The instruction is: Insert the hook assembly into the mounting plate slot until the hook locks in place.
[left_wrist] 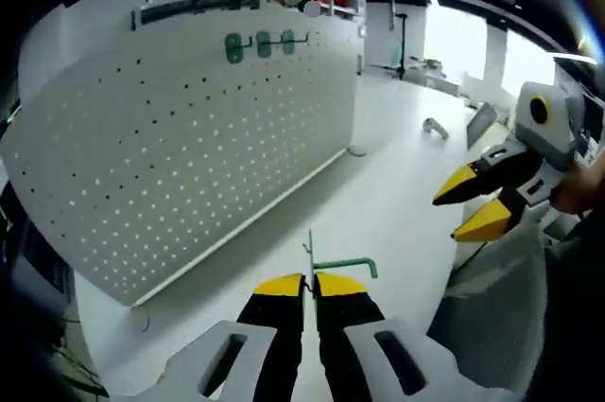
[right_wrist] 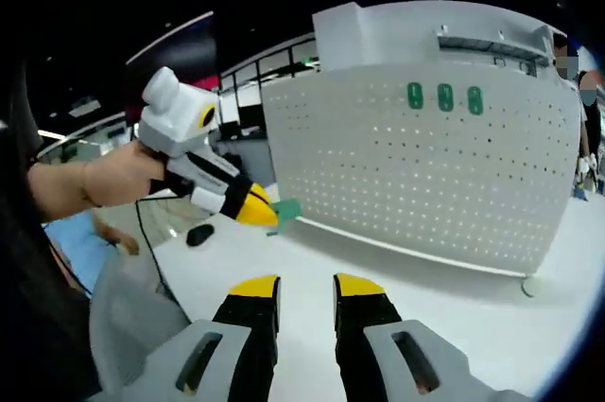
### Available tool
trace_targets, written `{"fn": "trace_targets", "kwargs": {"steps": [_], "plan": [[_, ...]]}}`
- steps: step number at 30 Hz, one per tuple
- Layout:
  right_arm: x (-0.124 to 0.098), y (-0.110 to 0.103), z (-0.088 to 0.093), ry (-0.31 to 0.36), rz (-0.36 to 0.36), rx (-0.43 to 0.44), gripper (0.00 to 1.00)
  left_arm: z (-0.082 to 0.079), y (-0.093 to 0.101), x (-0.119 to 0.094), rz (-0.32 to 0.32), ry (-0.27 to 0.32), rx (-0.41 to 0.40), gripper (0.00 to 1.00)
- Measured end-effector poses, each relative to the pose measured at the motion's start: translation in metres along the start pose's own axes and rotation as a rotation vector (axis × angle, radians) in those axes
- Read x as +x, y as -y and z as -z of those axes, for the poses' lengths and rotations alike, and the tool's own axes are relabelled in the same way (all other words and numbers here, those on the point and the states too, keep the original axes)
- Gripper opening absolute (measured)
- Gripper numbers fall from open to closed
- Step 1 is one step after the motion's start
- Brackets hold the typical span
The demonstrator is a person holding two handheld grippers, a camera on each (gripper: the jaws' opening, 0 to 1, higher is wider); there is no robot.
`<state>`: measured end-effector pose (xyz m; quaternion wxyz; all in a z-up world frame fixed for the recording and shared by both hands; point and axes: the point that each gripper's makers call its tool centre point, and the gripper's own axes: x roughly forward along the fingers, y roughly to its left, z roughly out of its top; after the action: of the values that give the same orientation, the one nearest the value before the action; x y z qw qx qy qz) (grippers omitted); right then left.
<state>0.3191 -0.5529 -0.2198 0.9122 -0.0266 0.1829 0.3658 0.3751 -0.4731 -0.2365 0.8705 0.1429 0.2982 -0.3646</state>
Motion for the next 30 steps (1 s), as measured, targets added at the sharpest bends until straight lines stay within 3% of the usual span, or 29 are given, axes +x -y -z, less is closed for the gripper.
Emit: {"fn": "trace_targets", "kwargs": {"steps": [10, 23, 30], "plan": [[0.006, -0.022, -0.012, 0.009, -0.053, -0.050, 0.21, 0.017, 0.009, -0.016, 0.015, -0.021, -0.069, 0.04], [0.011, -0.042, -0.016, 0.008, -0.105, -0.122, 0.21, 0.010, 0.034, -0.017, 0.059, -0.040, -0.072, 0.04], [0.016, -0.049, -0.013, -0.018, -0.135, -0.205, 0.21, 0.004, 0.043, -0.020, 0.115, -0.054, -0.139, 0.03]]}}
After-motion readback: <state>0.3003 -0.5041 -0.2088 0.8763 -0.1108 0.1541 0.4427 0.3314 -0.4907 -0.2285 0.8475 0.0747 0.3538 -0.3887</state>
